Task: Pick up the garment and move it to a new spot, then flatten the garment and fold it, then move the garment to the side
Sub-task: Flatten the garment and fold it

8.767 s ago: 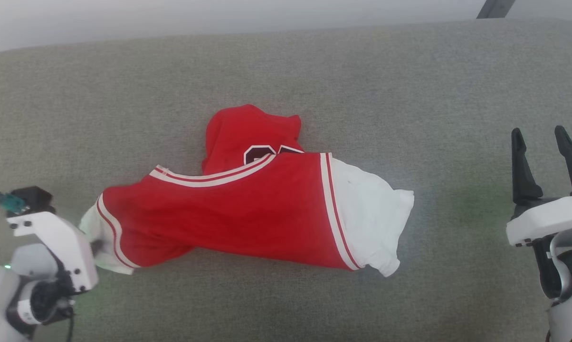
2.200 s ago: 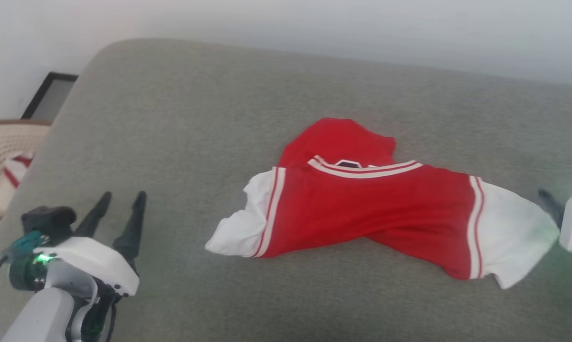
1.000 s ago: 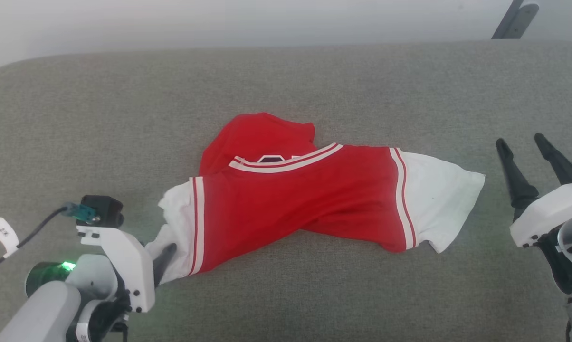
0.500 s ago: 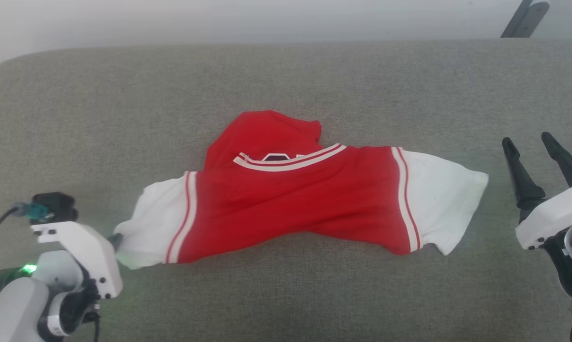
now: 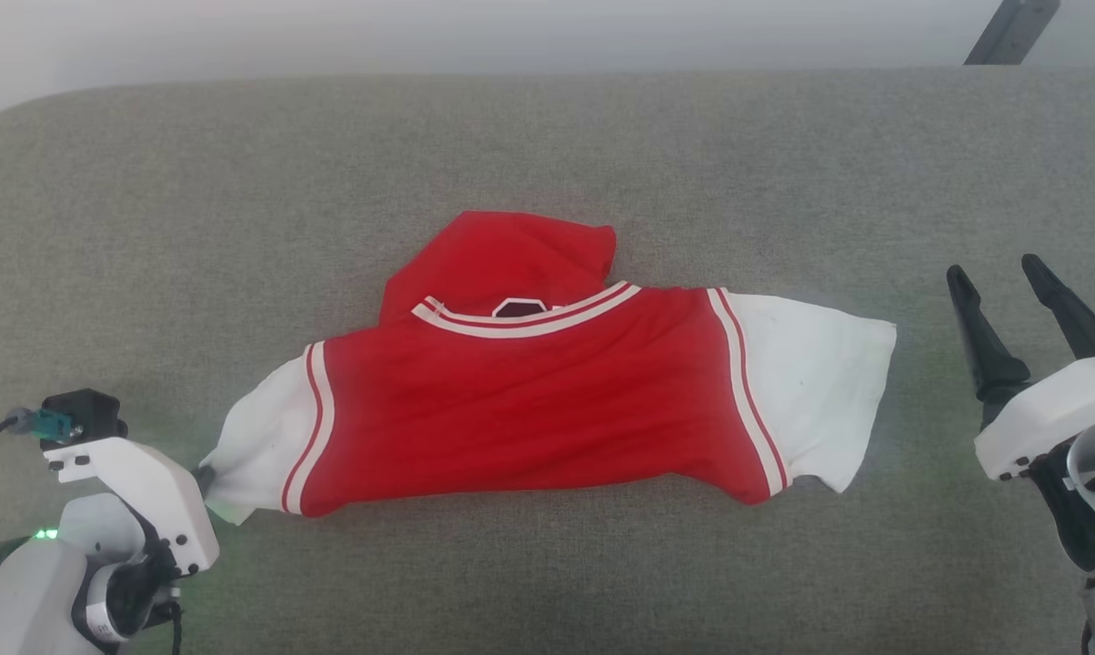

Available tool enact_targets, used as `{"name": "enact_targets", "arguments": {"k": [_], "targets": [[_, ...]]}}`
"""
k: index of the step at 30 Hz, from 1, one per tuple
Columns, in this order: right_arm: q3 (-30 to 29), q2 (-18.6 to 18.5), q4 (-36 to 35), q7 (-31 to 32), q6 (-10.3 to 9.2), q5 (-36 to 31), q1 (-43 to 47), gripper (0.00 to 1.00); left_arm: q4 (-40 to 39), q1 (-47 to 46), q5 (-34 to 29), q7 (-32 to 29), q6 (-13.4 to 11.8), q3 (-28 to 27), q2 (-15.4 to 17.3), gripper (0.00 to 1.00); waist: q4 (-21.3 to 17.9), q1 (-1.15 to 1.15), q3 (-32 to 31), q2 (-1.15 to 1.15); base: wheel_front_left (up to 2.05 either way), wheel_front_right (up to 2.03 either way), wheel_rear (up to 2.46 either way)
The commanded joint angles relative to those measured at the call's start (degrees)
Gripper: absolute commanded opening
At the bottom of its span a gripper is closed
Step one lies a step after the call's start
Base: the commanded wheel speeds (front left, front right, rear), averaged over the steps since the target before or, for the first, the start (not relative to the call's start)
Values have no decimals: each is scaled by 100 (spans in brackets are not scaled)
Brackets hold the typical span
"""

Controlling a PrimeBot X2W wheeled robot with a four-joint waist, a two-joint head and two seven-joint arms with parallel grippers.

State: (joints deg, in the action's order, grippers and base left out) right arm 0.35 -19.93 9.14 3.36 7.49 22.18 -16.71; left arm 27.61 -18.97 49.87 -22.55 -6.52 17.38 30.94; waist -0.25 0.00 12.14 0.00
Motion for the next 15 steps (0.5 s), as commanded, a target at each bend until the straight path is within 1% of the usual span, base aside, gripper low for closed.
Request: {"name": "enact_targets", "arguments": {"k": [1, 6, 9, 11, 15], "targets": [[2, 2, -36, -33, 1, -11, -9, 100, 122, -20, 48, -14, 44, 42, -55, 100, 3, 0, -24, 0, 0, 0, 0], [-10, -20, -68, -21, 1, -2, 73, 100, 90, -75, 134, -203, 185, 58, 73, 100, 20, 0, -115, 0, 0, 0, 0], [0, -29, -95, 5, 1, -2, 97, 100, -9, -71, 74, -447, 187, 158, 172, 100, 21, 0, -161, 0, 0, 0, 0], [17, -33, -118, 26, 1, 0, 109, 100, -61, -88, 33, -594, 137, 216, 234, 100, 17, 0, -181, 0, 0, 0, 0], [66, -56, -162, 82, 1, 29, 124, 100, -91, -187, 21, -914, 184, 360, 309, 100, -13, 0, -188, 0, 0, 0, 0]]}}
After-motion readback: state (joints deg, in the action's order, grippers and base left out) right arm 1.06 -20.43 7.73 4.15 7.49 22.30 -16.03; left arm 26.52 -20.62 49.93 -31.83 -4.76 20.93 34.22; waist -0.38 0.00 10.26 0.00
